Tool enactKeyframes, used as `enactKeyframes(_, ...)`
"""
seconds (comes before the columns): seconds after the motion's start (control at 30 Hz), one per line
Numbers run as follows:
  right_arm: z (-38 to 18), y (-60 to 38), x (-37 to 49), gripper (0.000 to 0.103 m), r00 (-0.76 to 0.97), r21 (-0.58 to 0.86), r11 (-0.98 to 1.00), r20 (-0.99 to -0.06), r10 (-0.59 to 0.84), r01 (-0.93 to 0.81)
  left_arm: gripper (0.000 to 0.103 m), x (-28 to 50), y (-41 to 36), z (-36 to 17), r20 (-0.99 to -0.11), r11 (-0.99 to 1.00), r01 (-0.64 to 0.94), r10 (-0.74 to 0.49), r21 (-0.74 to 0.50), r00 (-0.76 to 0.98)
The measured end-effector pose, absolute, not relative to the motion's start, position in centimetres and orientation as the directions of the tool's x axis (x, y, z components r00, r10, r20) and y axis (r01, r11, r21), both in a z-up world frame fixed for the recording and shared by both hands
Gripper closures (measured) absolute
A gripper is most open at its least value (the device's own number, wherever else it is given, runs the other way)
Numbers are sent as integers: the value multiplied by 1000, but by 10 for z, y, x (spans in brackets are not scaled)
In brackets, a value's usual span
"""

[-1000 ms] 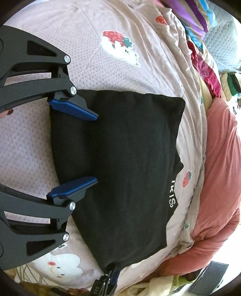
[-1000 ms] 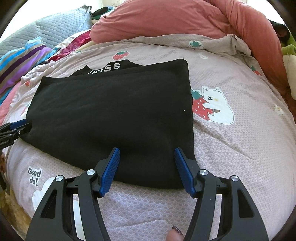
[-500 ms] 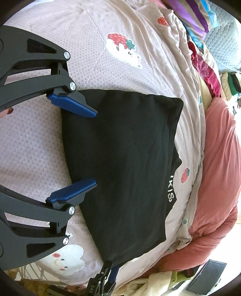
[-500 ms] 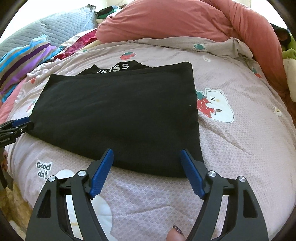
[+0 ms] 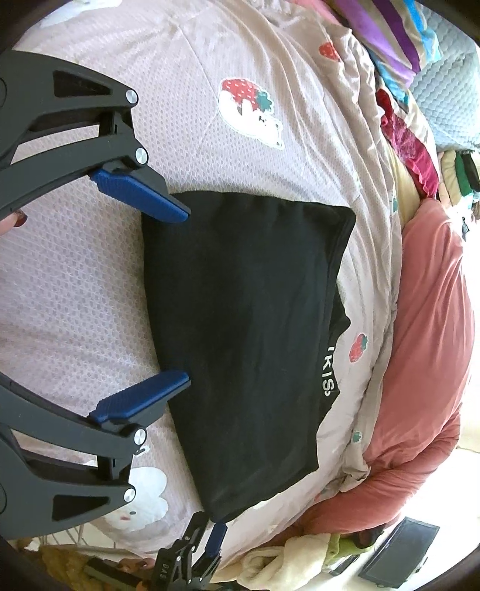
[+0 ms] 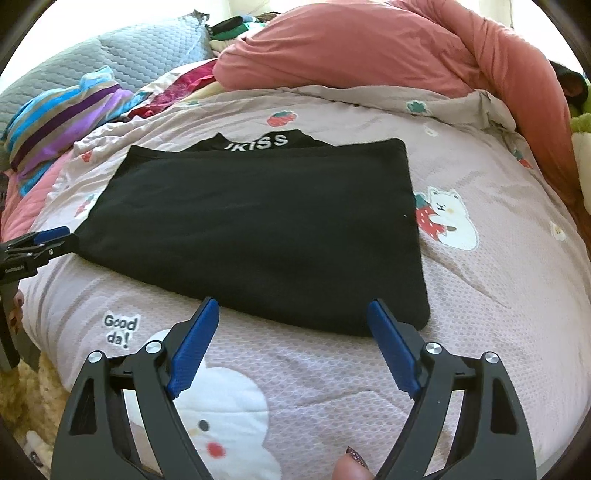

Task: Fold small clothes
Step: 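Press the folded shirt flat with both open tools, then grasp the side edge of the folded black shirt with the right tool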

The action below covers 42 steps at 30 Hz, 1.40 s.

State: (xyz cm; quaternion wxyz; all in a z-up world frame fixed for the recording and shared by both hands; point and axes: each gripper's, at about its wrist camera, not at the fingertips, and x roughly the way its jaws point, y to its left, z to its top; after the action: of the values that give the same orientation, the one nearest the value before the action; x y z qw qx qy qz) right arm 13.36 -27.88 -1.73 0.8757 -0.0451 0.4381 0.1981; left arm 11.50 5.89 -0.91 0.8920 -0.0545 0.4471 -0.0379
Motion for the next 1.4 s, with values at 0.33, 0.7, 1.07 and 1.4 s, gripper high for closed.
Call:
enactKeyframes(0.33, -4, -253, 125, 14, 538, 94, 890, -766, 351, -446, 16, 112, 74, 3, -779, 993, -29, -75, -118, 622)
enactKeyframes(0.7, 5, -195, 116, 12, 515, 83, 823, -744, 427, -562, 10, 115, 101, 5, -776, 984, -107, -43, -141, 629)
enactKeyframes(1.07, -3, -130, 112, 11, 487, 25, 742, -739, 466, -670, 10, 125, 126, 3, -775, 969, -184, -14, -167, 632)
enactKeyframes(1.4, -20, -76, 112, 10, 474, -53, 666, -745, 470, -744, 10, 147, 146, -4, -786, 959, -237, 23, -158, 617)
